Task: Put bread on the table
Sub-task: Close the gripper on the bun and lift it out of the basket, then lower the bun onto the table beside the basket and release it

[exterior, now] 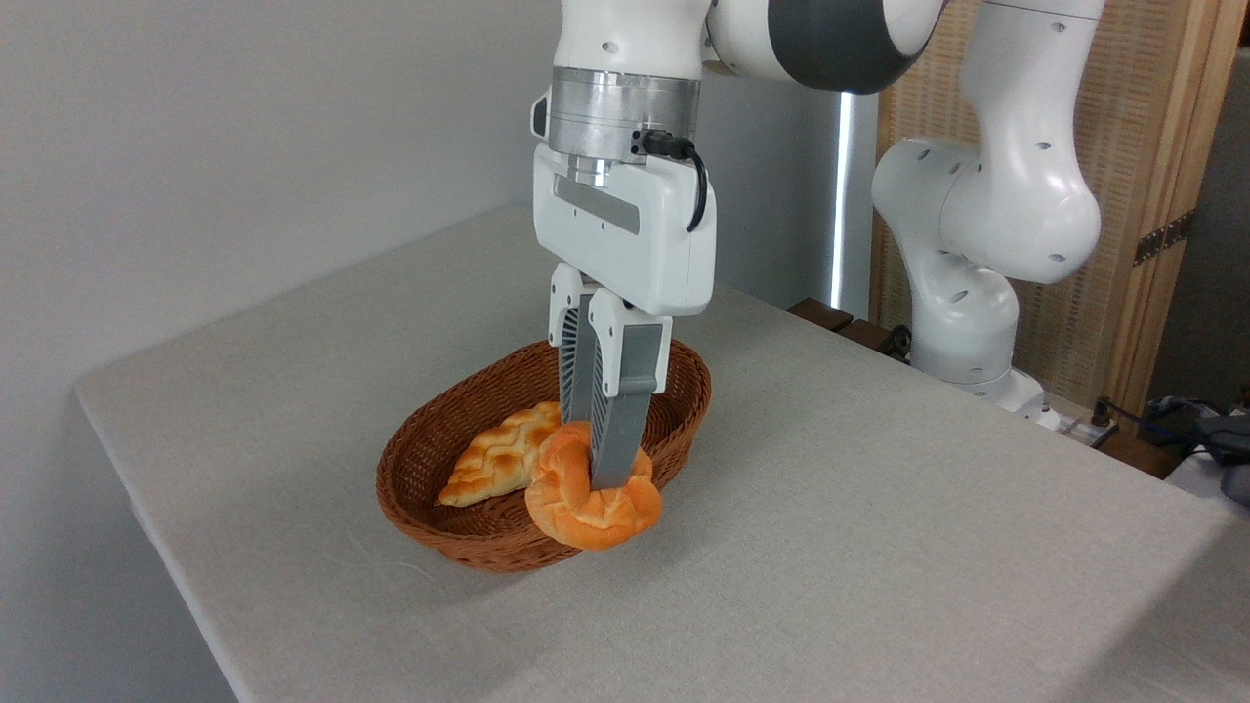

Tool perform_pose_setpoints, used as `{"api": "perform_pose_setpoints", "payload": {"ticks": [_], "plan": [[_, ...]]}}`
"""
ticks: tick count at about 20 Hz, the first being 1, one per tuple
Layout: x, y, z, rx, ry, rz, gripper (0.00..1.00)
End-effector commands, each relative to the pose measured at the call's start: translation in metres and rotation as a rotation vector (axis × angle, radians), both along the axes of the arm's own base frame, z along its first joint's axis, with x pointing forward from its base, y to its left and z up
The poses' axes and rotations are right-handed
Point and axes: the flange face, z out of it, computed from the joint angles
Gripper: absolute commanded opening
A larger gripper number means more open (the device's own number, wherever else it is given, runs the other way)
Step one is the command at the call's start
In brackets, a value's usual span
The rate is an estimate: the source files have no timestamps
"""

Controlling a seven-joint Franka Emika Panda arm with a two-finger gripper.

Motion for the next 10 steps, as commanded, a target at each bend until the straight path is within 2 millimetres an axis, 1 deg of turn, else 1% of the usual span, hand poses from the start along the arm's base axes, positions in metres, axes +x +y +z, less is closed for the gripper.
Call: {"api": "perform_pose_setpoints", "payload": {"ticks": [1, 3, 7, 9, 10], "plan": [[0.0025, -0.0018, -0.0001, 0.101, 0.006, -0.051, 0.48], [0.0037, -0.0041, -0.0017, 0.173, 0.015, -0.081, 0.49], [0.0042, -0.0035, -0.0022, 0.211, 0.019, -0.094, 0.49], [0.0051, -0.0018, -0.0045, 0.266, 0.028, -0.111, 0.51], [0.0054, -0.0015, -0.0053, 0.276, 0.032, -0.114, 0.54]]}}
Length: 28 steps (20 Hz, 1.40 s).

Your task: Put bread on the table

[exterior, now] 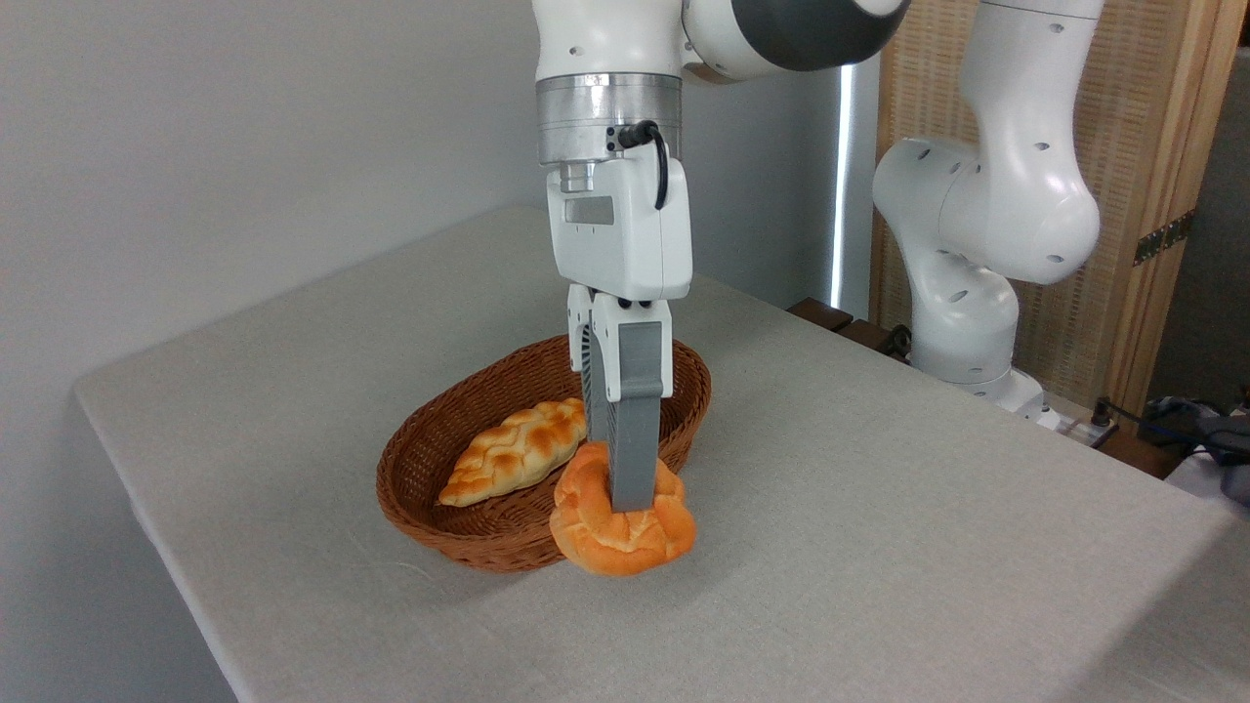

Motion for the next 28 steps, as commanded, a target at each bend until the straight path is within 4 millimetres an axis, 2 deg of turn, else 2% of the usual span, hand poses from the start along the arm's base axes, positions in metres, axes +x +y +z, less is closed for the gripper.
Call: {"api": "perform_pose_setpoints", "payload": {"ticks": [1, 3, 6, 8, 14, 22, 28], "plan": [[0.0014, 0.0012, -0.0015, 0.055, 0.007, -0.029, 0.60], [0.0014, 0.0012, -0.0015, 0.055, 0.007, -0.029, 0.67], [0.0014, 0.0013, -0.0015, 0.057, 0.007, -0.029, 0.67], [0.0013, 0.0012, -0.0023, 0.056, 0.008, -0.028, 0.74], [0.0012, 0.0005, -0.0024, 0.056, 0.009, -0.028, 0.76], [0.0007, 0.0000, -0.0022, 0.052, 0.010, -0.022, 0.97], [0.0009, -0.0008, -0.0014, 0.052, 0.008, -0.020, 1.00]]}}
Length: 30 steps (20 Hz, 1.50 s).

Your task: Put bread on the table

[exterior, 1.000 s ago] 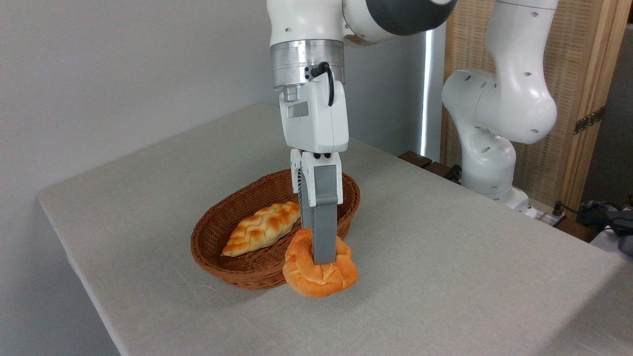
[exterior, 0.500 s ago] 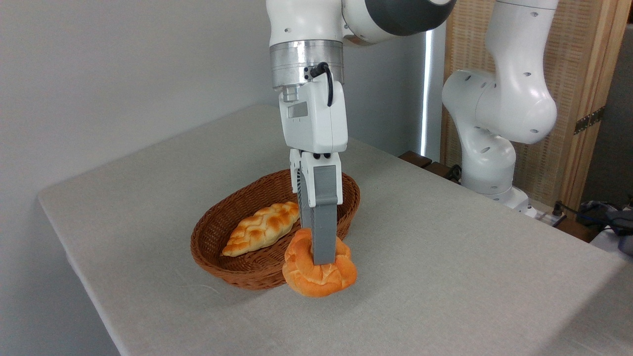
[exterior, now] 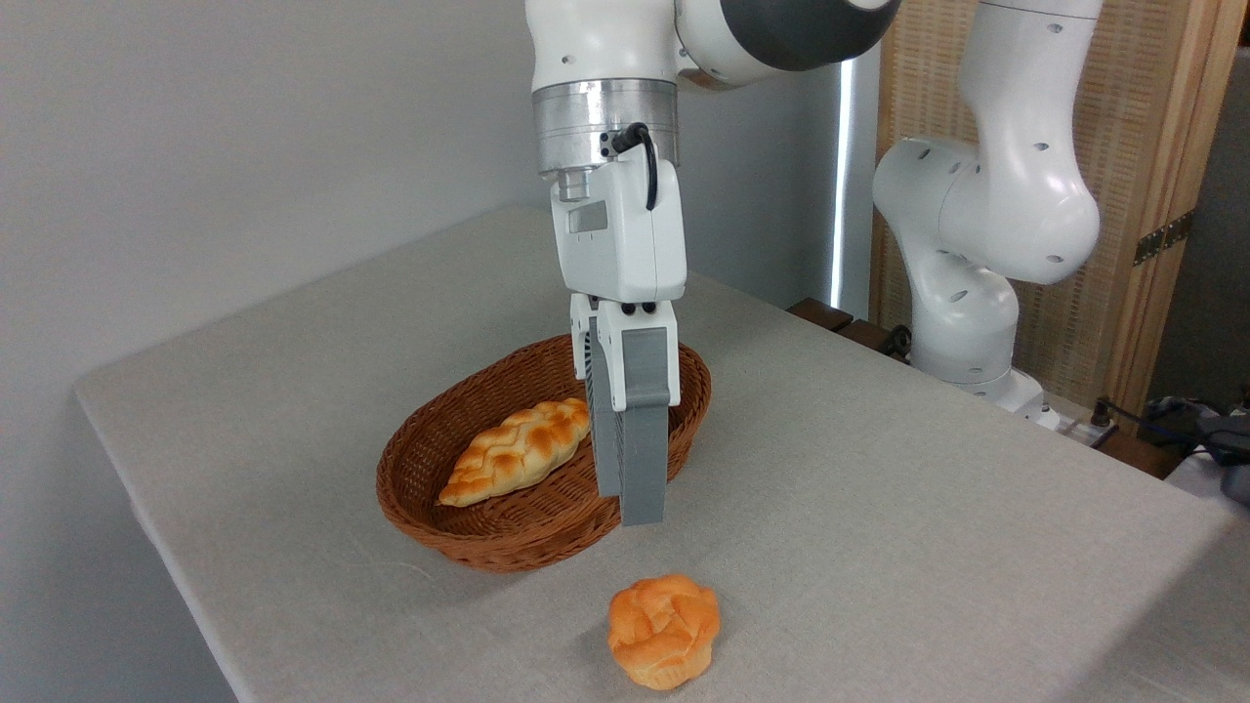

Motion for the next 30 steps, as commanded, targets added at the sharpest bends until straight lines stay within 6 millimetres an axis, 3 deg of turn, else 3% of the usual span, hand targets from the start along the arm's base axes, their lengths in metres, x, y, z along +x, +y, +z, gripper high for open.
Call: {"api": "perform_pose_setpoints", "payload": {"ticks": [1, 6, 10, 13, 17, 23, 30], "plan": [[-0.001, -0.001, 0.003, 0.003, -0.003, 0.000, 1.00], [-0.004, -0.004, 0.006, -0.104, -0.016, 0.106, 1.00], [-0.003, -0.022, 0.035, -0.231, 0.017, 0.251, 1.00], [0.009, -0.035, 0.050, -0.384, 0.064, 0.425, 1.00], [0.010, -0.052, 0.057, -0.583, 0.137, 0.540, 1.00], [0.011, -0.083, 0.057, -0.580, 0.203, 0.505, 1.00], [0.042, -0.099, 0.045, -0.542, 0.248, 0.527, 1.00]]}}
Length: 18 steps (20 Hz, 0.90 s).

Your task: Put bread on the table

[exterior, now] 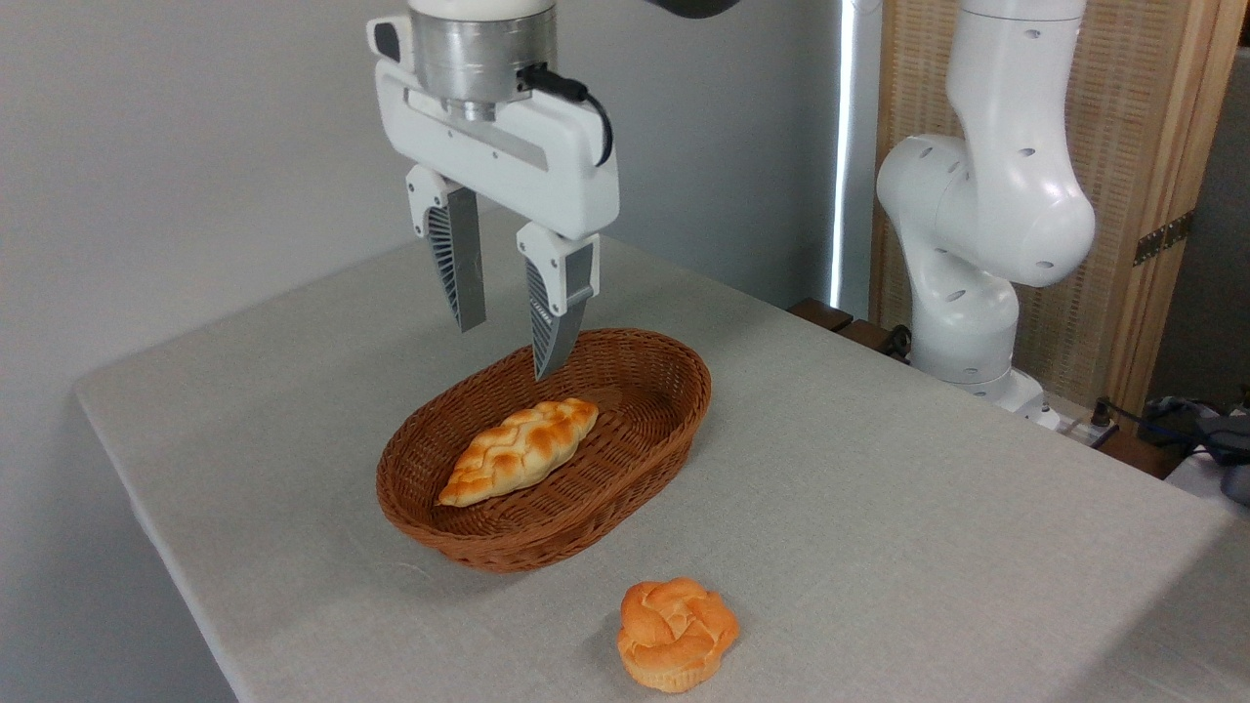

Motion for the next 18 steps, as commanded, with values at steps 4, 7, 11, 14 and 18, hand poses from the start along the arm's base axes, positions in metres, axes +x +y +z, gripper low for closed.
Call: {"api": "perform_pose_setpoints", "payload": {"ticks": [4, 7, 11, 14, 18], "plan": [[0.020, -0.014, -0.012, 0.017, 0.054, -0.039, 1.00], [0.023, -0.015, -0.016, 0.022, 0.048, -0.050, 1.00], [0.028, -0.014, -0.010, 0.024, 0.001, -0.043, 1.00], [0.030, -0.012, -0.006, 0.035, -0.031, -0.041, 1.00], [0.029, -0.011, -0.005, 0.037, -0.033, -0.038, 1.00]]}}
